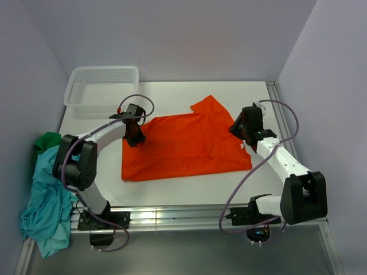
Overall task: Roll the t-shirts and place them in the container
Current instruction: Fold the tshirt
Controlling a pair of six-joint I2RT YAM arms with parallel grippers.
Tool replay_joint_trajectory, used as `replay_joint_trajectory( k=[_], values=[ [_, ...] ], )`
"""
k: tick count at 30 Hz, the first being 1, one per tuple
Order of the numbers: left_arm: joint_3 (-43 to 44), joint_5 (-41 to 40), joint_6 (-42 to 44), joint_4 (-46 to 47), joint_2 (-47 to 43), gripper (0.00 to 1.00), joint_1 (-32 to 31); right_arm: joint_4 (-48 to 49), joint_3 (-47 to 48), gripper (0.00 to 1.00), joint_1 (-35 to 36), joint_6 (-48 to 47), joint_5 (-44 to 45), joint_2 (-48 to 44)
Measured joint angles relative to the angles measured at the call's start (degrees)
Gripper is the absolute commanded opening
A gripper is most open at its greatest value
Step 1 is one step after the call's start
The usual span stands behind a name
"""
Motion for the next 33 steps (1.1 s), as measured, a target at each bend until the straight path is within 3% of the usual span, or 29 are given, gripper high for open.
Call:
replay_joint_trajectory(
  k=[16,20,23,33],
  values=[
    [5.4,-3.4,0.3,3.8,9.5,0.29,-1.1,1.7,4.3,0.33,0.2,-1.4,-2.3,7.6],
    [6.2,-5.3,-0.1,3.8,10.2,0.22,-1.8,2.3,5.0,0.33,0.2,-1.4,-2.4,8.5],
    [6.3,-6.9,-0.8,3.7,10.3,0.01,-2.4,2.8,5.2,0.32,0.2,-1.4,-2.4,9.2],
    [7.9,-10.5,-1.0,-0.1,10.0,0.0,-3.8,2.0,12.8,0.32,0.2,-1.4,-1.5,16.3]
  ],
)
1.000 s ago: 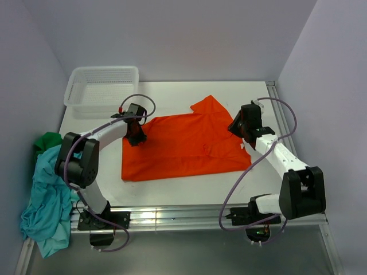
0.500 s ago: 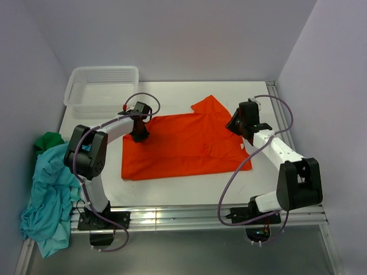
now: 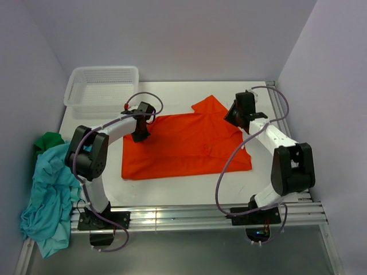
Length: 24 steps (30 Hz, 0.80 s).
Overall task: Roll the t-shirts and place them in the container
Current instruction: Fold the tshirt
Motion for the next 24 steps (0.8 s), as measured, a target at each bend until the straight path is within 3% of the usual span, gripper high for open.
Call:
replay_joint_trajectory(
  k=[11,19,22,23,24],
  values=[
    [0.6,-1.8,0.5,-3.2,-4.7,0.0,-0.2,-3.1,18.9,0.39,0.0,-1.5,3.0,17.2],
    [-1.3,-1.6,1.1,-2.3,-5.0,0.0,-0.2,-9.6,36.3,0.53,0.0,-4.8,3.7,31.8],
    [-2.1,-1.1,1.6,-2.3,-5.1,0.0,-0.2,-13.0,44.5,0.83,0.1,-6.3,4.1,37.0],
    [-2.1,-0.9,1.6,-2.2,-5.2,0.0,-0.2,-14.0,47.4,0.83,0.1,-7.1,4.2,38.9],
    [-2.1,-0.6,1.8,-2.1,-5.2,0.0,-0.2,-15.3,50.6,0.73,0.1,-7.9,4.3,40.9]
  ],
)
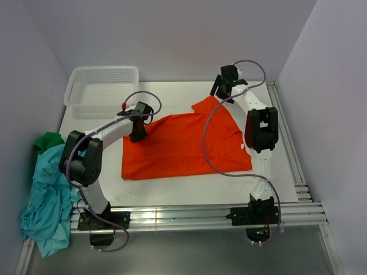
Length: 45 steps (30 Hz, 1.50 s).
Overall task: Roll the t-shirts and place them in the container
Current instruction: Fold the tshirt
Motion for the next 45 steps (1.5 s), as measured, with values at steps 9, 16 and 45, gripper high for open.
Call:
replay_joint_trajectory(
  k=[9,16,45],
  values=[
    [0.0,2.6,1.7,0.2,-0.3,0.0,-0.2,-10.1,20.4,0.53,0.3,-5.2,0.1,12.9],
    [0.0,3.1,1.7,0.3,-0.3,0.0,-0.2,-11.6,24.9,0.57,0.3,-6.6,-2.2,16.2],
    [0.0,4.1,1.9,0.5,-0.3,0.0,-0.2,-25.0,31.6,0.3,4.3,-10.3,1.3,21.6]
  ],
)
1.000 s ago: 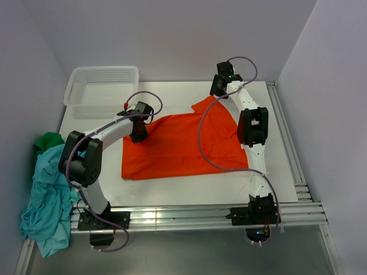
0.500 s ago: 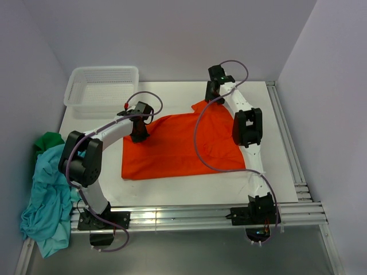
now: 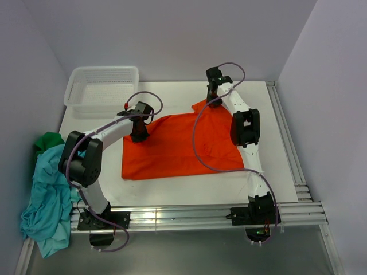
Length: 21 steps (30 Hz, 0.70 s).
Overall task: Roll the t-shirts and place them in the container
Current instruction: Fold the tshirt
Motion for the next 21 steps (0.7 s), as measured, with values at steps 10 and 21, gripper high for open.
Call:
replay_joint_trajectory(
  k=[10,21],
  values=[
    [0.0,-0.7,0.0,-0.5,-0.1,0.0,0.0,3.3,-3.5,0.0,0.0,-0.2,1.2,-1.4],
    [1.3,-2.3,-0.1,-3.3,-2.8,0.0,2.6,14.3,-25.4,0.0,0.0,0.5,5.4,-16.5]
  ],
)
